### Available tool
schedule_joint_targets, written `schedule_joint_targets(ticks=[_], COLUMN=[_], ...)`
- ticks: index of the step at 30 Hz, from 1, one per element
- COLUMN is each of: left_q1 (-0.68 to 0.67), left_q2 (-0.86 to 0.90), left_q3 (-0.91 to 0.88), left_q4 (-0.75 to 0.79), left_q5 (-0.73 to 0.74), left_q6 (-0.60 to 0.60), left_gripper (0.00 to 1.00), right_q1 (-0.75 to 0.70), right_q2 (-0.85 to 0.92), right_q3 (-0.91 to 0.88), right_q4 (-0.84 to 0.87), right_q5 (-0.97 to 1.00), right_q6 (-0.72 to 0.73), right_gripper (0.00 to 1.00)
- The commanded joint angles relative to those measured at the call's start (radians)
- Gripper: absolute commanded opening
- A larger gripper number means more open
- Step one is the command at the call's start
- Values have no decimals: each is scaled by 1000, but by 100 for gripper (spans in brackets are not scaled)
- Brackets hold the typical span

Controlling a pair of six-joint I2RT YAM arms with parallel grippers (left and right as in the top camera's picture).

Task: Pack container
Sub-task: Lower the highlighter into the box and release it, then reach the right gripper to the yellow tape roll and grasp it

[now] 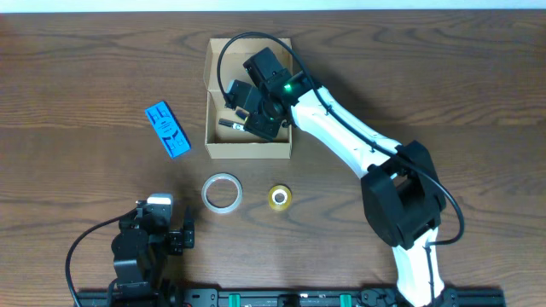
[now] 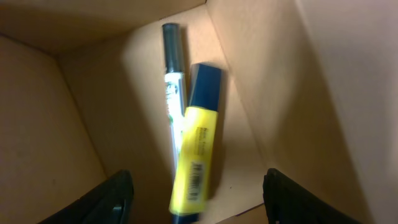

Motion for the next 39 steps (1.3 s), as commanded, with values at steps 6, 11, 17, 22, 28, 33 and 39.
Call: schedule_joint_targets(ticks=[6, 11, 17, 22, 28, 33, 39], left_q1=[4, 4, 4, 4, 4, 4, 4], left_q2=[-6, -6, -6, -6, -6, -6, -6], left_q3=[-8, -8, -8, -8, -8, -8, -8], left_q4=[-2, -2, -2, -2, -2, -2, -2], left_q5=[-7, -7, -7, -7, -7, -7, -7], left_q6=[-7, -7, -7, -7, -7, -7, -7], left_gripper=[96, 96, 96, 96, 95, 96, 96], right_q1=[7, 3, -7, -7, 8, 57, 111], right_q2=[-32, -137, -330, -543, -734, -769, -743], right_q3=[224, 247, 25, -315, -677, -845, -918], right_q4=[-141, -327, -357, -224, -81, 20, 140], right_q5=[-8, -9, 5, 19, 23, 57, 112], right_q6=[120, 211, 292, 421, 672, 938, 1144], right_gripper=[77, 77, 81, 82, 82, 82, 77])
